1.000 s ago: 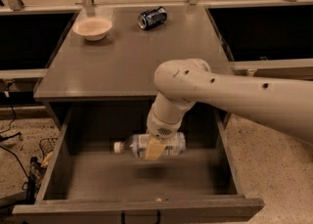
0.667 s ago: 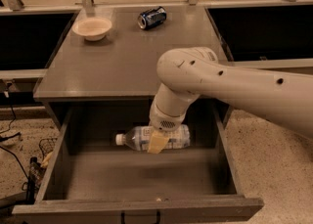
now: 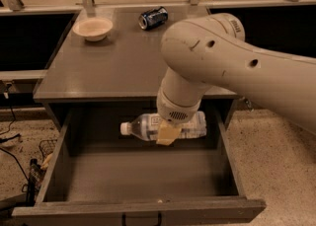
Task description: Pick blue plastic bottle from top drawer and place on counter
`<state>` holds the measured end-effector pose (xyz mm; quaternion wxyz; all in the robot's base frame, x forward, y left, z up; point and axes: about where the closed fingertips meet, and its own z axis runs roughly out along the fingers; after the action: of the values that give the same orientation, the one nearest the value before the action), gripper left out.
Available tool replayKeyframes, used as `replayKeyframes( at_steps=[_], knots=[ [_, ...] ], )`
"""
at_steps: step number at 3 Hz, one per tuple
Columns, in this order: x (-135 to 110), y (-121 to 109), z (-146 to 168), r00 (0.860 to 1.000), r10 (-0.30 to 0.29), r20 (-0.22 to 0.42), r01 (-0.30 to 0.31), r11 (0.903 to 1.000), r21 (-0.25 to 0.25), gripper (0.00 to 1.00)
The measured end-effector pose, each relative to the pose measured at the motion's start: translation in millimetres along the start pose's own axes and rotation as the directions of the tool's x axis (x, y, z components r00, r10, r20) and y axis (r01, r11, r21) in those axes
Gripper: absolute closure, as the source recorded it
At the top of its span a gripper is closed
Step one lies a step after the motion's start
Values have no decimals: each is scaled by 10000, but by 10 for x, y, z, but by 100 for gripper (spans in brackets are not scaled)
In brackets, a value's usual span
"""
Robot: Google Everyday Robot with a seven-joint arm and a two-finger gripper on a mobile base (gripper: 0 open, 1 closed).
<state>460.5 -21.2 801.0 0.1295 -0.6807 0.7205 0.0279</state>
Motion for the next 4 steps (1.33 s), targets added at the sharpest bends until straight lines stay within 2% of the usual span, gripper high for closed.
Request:
replayKeyframes(
  at_steps=[2,3,4],
  knots=[
    [2,-5,-24,9999,87,85,-88,9999,66,100],
    [-4,-185,-185,9993,184,340,-198,9989,421,100],
    [-246,-768,-477,9993,-209,299,187,9972,720,100]
  ],
)
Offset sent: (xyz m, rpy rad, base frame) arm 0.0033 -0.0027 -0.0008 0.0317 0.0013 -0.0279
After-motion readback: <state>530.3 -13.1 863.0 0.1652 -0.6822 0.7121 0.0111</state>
